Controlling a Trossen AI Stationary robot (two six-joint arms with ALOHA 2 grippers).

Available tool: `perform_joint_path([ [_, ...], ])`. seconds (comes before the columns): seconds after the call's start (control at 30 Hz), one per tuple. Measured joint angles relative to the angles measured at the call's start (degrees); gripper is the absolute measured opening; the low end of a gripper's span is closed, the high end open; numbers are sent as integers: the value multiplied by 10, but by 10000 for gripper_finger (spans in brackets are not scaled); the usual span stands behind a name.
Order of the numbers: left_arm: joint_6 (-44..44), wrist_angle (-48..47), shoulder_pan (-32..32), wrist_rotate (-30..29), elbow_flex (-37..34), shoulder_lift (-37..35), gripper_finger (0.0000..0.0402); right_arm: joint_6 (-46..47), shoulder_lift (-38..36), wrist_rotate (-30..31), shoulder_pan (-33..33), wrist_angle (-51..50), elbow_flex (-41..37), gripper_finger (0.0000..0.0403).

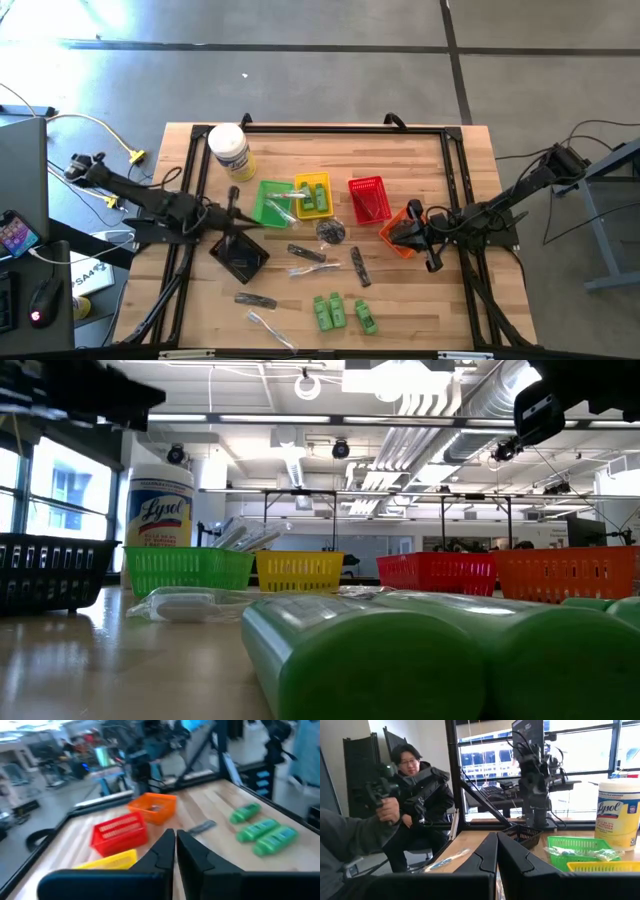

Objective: Pick & Place Travel size toiletries
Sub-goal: Put the top right black comb into the red basket

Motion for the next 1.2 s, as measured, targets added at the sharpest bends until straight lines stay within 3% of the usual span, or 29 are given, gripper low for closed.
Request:
perform_joint_path([
  [0.27,-16,70,33,3,-118,-106,1,-34,0,0,0,0,0,2],
  [0.87,-33,-1,32,11,-120,-92,0,-51,0,60,0,-33,0,2],
  [1.1,-36,-12,32,98,-120,-92,0,-47,0,59,0,-33,0,2],
  [1.2,-37,-8,32,109,-120,-92,0,-45,0,59,0,-33,0,2],
])
